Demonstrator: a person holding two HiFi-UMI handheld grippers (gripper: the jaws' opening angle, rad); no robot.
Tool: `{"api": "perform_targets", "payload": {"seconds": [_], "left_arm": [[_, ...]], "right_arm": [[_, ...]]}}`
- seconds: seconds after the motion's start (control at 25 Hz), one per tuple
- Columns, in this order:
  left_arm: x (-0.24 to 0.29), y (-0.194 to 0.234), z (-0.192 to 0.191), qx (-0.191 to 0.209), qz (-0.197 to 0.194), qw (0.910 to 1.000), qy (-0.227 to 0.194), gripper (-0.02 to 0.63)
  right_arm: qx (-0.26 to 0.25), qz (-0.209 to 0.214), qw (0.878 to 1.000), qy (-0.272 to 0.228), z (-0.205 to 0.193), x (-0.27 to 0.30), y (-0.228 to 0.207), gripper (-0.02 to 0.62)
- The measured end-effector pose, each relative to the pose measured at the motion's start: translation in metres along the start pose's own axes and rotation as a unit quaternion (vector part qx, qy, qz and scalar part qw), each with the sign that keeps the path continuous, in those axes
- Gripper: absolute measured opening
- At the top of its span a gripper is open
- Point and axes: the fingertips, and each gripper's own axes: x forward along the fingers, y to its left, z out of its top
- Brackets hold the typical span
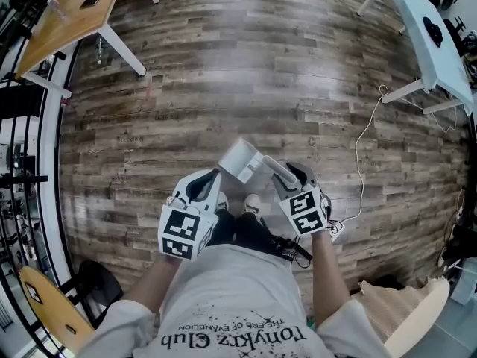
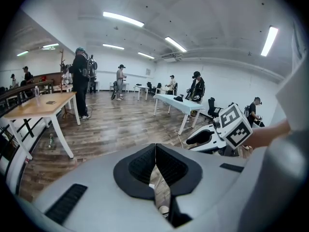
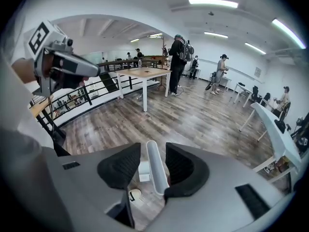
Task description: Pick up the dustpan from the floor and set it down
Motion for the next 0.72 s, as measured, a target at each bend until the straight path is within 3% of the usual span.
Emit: {"api": "perform_targets", "payload": {"seconds": [0.12, 0.24, 0.72], "left_arm": [[-0.006, -0.011, -0.001, 0.006, -0.007, 1.0, 0.003, 0.023], [-0.014, -0.021, 0.0, 0.011, -0.015, 0.9998, -0.002, 0.023], [-0.028, -0.036, 0.018, 0.019, -0.016, 0.9992, -0.031, 0.023]], "right_arm": [[0.029, -0.007, 0.999, -0.03, 0.01, -0.021, 0.002, 0.094], [0.039, -0.022, 0.997, -0.055, 0.016, -0.039, 0.005, 0.052], [0.063, -0.047, 0.992, -0.098, 0.048, -0.096, 0.017, 0.028]]}}
